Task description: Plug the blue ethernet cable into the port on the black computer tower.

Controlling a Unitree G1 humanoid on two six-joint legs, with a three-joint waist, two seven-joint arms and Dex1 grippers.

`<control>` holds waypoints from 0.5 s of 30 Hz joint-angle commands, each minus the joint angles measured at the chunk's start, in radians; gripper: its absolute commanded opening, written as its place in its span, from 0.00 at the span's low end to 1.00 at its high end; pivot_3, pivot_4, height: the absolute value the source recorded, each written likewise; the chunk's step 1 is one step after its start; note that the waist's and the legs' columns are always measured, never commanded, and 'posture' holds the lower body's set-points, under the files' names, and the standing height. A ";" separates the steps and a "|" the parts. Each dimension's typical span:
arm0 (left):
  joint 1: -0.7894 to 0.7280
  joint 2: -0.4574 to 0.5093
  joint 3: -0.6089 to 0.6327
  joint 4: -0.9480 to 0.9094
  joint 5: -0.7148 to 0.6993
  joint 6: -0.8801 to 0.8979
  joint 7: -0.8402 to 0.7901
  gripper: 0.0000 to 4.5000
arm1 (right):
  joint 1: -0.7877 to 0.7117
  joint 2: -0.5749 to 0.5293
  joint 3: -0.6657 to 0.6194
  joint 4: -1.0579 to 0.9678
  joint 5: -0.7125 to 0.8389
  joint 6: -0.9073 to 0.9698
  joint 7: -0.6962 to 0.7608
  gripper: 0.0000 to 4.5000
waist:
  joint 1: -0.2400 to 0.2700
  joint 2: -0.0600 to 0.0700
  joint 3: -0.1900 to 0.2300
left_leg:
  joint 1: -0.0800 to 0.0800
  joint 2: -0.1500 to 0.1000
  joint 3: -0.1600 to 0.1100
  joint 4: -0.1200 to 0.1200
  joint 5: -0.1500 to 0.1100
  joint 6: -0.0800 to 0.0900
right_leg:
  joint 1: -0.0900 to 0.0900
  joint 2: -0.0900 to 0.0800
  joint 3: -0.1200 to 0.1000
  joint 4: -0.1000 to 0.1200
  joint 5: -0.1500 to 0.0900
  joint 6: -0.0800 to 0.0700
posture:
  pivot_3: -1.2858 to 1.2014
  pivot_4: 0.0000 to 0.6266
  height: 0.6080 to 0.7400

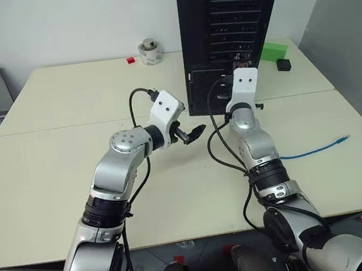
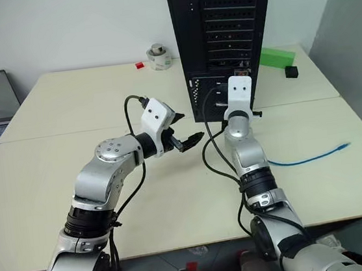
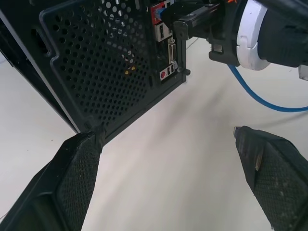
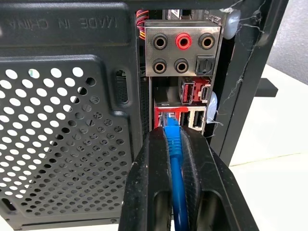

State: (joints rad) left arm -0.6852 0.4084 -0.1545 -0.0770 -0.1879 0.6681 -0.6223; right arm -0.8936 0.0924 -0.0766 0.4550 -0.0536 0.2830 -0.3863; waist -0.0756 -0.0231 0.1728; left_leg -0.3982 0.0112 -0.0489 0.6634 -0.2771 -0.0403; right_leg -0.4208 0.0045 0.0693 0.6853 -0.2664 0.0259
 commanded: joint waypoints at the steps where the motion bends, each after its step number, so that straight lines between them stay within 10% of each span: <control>1: -0.029 0.012 0.024 -0.015 0.008 -0.021 0.006 1.00 | -0.082 0.001 0.008 0.017 -0.017 -0.060 -0.019 0.00 | -0.003 0.000 0.000 | 0.000 0.000 0.000 0.000 0.000 0.000 | 0.000 0.000 0.000 0.000 0.000 0.000 | 0.52 0.24 1.00; 15: -0.020 0.011 0.032 -0.010 0.016 -0.026 0.018 1.00 | -0.081 0.020 -0.007 0.078 0.054 -0.134 0.063 0.00 | -0.015 0.000 0.000 | 0.002 -0.001 0.001 0.001 0.000 0.000 | 0.000 -0.001 0.001 0.005 0.000 0.000 | 0.52 0.24 1.00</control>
State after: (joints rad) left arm -0.6916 0.4136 -0.1453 -0.0680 -0.1789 0.6675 -0.6160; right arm -0.9547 0.1025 -0.0920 0.5860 -0.0338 0.2008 -0.3894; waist -0.0907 -0.0231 0.1727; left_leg -0.3960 0.0108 -0.0479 0.6640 -0.2767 -0.0408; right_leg -0.4211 0.0033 0.0705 0.6901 -0.2664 0.0258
